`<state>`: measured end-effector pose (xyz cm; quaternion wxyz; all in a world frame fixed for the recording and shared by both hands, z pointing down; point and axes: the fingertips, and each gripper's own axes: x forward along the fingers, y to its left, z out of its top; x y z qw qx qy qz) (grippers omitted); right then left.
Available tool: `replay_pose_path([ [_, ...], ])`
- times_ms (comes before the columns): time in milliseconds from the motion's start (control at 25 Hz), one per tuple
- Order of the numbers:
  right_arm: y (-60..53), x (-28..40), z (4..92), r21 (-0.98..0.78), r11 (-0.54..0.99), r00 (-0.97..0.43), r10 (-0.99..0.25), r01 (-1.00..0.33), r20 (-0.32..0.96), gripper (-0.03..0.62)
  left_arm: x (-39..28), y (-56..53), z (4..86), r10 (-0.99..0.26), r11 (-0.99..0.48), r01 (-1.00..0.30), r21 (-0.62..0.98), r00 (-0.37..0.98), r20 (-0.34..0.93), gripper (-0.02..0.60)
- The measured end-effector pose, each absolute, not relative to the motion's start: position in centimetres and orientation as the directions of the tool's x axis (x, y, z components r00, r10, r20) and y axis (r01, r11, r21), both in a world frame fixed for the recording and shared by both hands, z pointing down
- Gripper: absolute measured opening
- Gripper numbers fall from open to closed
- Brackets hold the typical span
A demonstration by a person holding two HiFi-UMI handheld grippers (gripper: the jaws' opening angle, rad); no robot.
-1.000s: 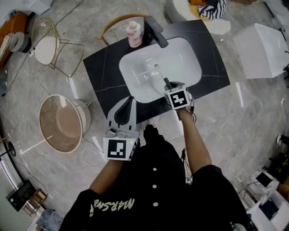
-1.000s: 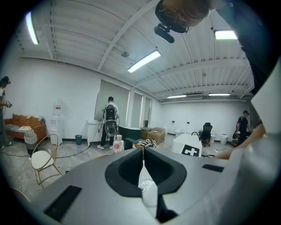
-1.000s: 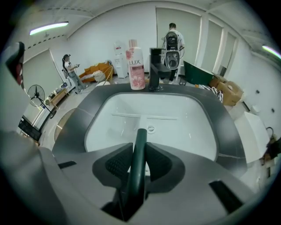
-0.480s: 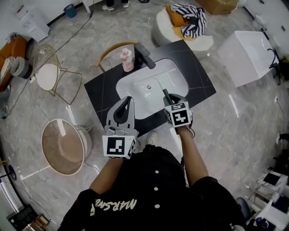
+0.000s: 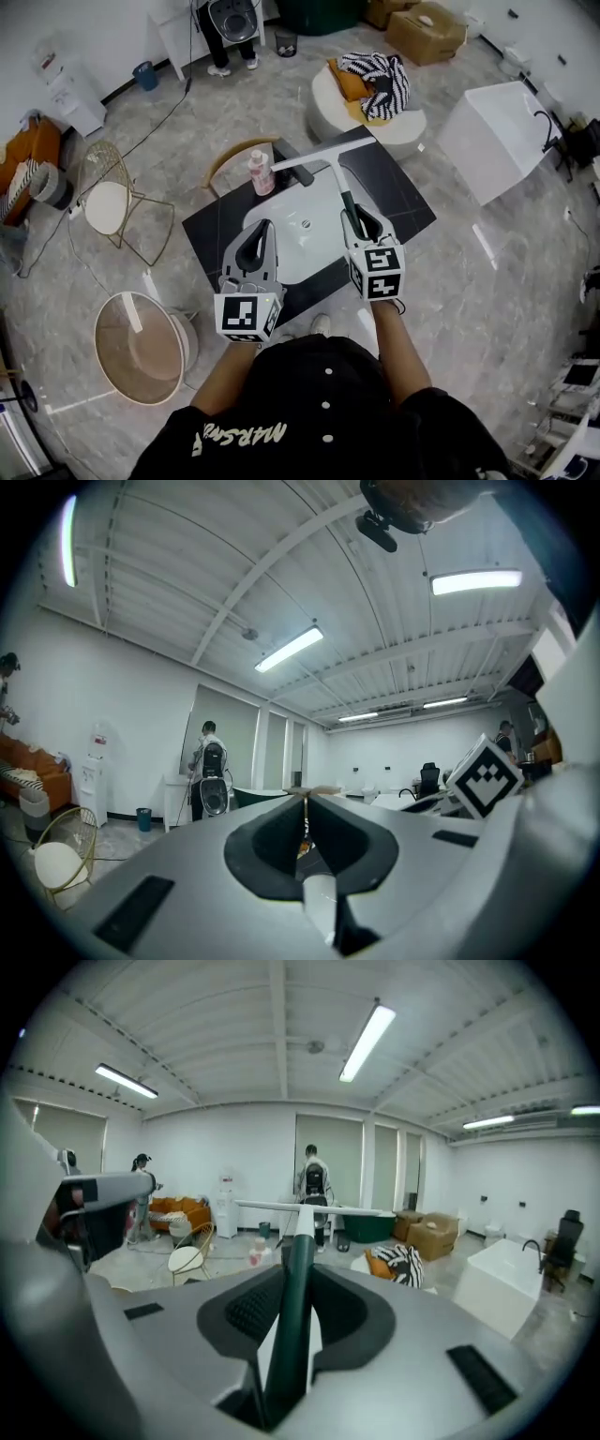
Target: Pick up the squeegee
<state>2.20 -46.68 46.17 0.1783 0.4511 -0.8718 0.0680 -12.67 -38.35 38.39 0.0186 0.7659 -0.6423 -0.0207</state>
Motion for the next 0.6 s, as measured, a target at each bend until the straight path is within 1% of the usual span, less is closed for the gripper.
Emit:
replay_pose_path([
  [160, -46.3, 2.8, 40.4, 0.08, 0.556, -0.533, -0.822, -0.827, 0.203, 0.089, -12.8, -38.5, 37.2, -0.985, -0.173, -0.984, 0.047, 0.171, -0.031, 0.018],
  [280, -45.7, 3.5, 36.8, 0.095, 0.535, -0.527, -0.844, -0.839, 0.1, 0.089, -12.5, -38.3, 36.4, -0.983, -0.181, -0.983, 0.04, 0.179, -0.048, 0.019],
  [440, -44.6, 4.0, 33.4, 0.116, 0.525, -0.528, -0.849, -0.843, 0.001, 0.089, -12.4, -38.2, 35.7, -0.981, -0.186, -0.982, 0.032, 0.184, -0.065, 0.018],
  [600, -43.5, 4.4, 31.4, 0.126, 0.518, -0.528, -0.847, -0.846, -0.057, 0.089, -12.5, -38.1, 35.0, -0.98, -0.185, -0.982, 0.027, 0.182, -0.074, 0.018],
])
